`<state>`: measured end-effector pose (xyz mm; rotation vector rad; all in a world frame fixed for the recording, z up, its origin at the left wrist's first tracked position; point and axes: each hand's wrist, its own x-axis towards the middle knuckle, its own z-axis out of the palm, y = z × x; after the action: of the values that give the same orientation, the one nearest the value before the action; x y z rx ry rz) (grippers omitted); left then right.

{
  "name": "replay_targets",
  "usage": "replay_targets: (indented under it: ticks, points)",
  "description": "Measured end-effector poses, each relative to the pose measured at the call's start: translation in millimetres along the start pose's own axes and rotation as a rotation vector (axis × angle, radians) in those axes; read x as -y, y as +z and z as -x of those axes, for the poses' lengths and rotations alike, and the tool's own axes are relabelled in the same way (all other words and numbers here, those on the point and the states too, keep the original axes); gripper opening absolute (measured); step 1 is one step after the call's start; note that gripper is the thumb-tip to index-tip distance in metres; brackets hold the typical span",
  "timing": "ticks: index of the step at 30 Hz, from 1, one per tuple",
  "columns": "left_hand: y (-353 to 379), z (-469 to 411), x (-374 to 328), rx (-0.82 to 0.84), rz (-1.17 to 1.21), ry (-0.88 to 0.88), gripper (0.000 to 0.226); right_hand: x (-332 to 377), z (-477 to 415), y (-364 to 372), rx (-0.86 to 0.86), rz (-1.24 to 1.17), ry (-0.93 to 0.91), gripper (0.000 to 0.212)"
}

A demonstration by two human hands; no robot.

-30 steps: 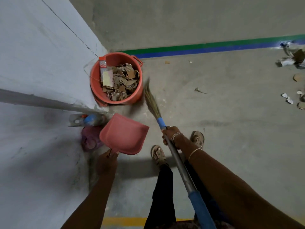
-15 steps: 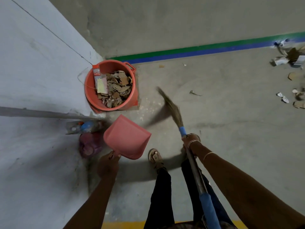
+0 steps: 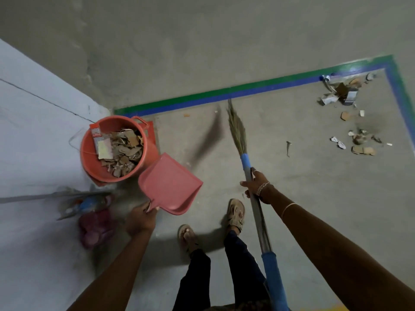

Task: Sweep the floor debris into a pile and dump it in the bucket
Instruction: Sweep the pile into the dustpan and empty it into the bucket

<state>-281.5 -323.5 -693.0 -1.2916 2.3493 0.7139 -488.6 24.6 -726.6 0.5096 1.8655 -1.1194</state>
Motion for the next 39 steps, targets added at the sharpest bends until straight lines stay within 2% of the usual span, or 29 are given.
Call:
replay_targets:
  ticks: [3,7,12,16,18,21,24,26,29,32,35,37,39]
  points:
    - [2,-5,-25,-0.035,0.002,0.034,0.054,11,-5,2,-0.001,0.077,-0.090,0.062]
    - [-6,-10,-43,-0.085,-0.100,0.030,0.050,33,-2,17,0.040,0.173,-0.192,0.066]
    - [-37,-14,-75,-0.079,-0.097,0.088,0.035,79,-22,49,0.117,0.271,-0.262,0.059]
    - [-48,-35,-79,-0.099,-0.107,0.096,0.039,115,-63,81,0.146,0.396,-0.275,0.058]
    - [-49,-50,-72,-0.103,-0.092,0.089,0.042,131,-82,102,0.162,0.384,-0.245,0.059]
    - [-55,-77,-75,-0.085,-0.069,0.142,0.050,155,-111,124,0.160,0.287,-0.191,0.049]
    - [-61,-107,-82,-0.098,-0.077,0.180,0.053,173,-135,138,0.131,-0.012,-0.025,0.041]
    - [-65,-122,-84,-0.083,-0.086,0.144,0.047,179,-140,137,0.060,-0.146,0.062,0.038]
    - [-72,-147,-100,-0.023,-0.068,0.197,0.046,183,-146,112,-0.077,-0.273,0.147,0.032]
    - [-80,-168,-126,0.031,-0.065,0.287,0.038,185,-149,79,-0.144,-0.400,0.167,0.032]
    - [-81,-188,-151,0.011,-0.100,0.214,0.037,186,-149,37,-0.242,-0.480,0.161,0.030]
    - [-83,-192,-173,0.010,-0.092,0.257,0.039,185,-149,8,-0.334,-0.522,0.176,0.032]
    - [-86,-188,-201,0.027,-0.053,0.281,0.026,181,-147,-20,-0.429,-0.572,0.188,0.031]
